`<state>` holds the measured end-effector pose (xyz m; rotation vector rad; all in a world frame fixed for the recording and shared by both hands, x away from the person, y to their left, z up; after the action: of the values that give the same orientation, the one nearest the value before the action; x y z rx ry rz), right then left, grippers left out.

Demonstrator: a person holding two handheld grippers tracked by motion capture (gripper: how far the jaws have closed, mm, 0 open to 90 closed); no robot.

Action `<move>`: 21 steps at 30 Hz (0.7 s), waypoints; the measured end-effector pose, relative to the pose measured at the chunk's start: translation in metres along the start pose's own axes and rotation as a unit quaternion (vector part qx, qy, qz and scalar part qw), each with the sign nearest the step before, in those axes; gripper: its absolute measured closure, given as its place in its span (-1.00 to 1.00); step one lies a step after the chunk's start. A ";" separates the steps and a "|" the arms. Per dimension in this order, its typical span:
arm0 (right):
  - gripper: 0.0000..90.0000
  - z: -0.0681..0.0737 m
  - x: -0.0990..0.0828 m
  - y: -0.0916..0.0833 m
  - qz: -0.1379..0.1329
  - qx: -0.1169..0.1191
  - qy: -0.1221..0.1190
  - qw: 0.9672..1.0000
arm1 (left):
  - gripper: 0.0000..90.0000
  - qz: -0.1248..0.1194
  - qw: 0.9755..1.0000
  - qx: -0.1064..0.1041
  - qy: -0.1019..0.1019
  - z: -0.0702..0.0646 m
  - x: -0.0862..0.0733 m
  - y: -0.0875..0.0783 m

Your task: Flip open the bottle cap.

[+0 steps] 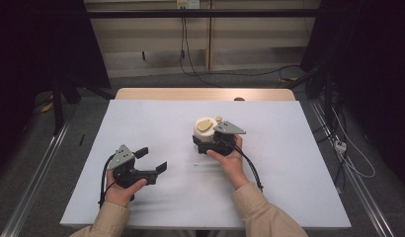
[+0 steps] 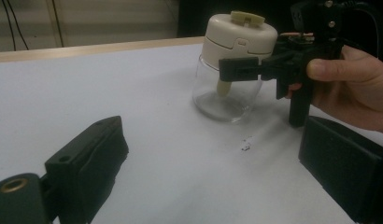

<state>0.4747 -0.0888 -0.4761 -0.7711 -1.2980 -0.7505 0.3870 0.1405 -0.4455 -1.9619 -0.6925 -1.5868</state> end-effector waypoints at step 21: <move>-0.86 0.000 0.000 0.000 0.002 0.002 0.001 1.000 | -0.44 0.017 0.999 -0.031 -0.012 -0.022 0.014 0.036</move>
<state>0.4750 -0.0889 -0.4762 -0.7697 -1.2951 -0.7458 0.3988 0.1000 -0.4303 -2.0283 -0.6241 -1.5848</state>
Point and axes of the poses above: each handheld gripper's, and its own axes: y roughly forward along the jaws, x roughly out of its top, z roughly to its left, the point moved 6 cm from there along y, roughly forward along the jaws, and after that the axes turned 14 degrees about -z, right-handed, at the moved point
